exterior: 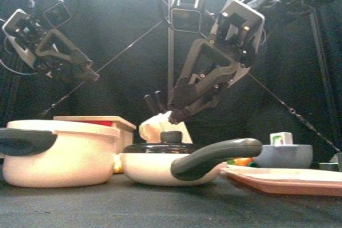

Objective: Grab pot lid

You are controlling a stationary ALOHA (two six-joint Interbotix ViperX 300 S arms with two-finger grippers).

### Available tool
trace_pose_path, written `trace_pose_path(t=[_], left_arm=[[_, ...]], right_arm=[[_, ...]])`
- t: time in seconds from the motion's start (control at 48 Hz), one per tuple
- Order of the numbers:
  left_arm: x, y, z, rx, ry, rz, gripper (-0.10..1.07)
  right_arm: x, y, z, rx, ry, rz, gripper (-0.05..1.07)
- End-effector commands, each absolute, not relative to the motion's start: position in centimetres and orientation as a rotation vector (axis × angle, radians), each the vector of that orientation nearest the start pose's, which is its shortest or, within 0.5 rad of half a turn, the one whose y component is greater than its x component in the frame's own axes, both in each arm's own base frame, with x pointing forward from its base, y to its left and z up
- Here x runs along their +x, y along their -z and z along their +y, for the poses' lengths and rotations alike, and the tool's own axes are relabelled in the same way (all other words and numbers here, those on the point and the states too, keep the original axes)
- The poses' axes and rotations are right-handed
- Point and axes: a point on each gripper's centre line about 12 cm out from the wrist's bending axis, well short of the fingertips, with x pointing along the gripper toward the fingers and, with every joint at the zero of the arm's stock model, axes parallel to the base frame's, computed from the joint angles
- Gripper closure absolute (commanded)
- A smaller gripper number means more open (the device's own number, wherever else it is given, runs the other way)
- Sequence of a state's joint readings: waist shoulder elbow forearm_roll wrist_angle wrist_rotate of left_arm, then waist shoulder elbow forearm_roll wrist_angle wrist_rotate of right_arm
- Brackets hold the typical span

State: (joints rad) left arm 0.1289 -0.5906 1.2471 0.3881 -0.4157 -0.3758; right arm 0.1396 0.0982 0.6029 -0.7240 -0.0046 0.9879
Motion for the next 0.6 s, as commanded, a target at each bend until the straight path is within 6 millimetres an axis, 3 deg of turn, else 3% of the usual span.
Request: trace_pose_path(t=[0.0, 0.396, 0.583], left_arm=[[23.5, -19.9, 1.1, -0.054, 0.028, 0.25, 0.13], [23.4, -19.7, 1.2, -0.061, 0.023, 0.257, 0.13], [23.5, -19.6, 1.2, -0.062, 0.023, 0.261, 0.13]], right_arm=[[40.4, -17.2, 5.6, 0.249, -0.066, 0.634, 0.17], [39.7, -17.2, 4.6, 0.317, -0.077, 0.593, 0.17], [39.7, -17.6, 3.1, 0.353, -0.094, 0.53, 0.17]])
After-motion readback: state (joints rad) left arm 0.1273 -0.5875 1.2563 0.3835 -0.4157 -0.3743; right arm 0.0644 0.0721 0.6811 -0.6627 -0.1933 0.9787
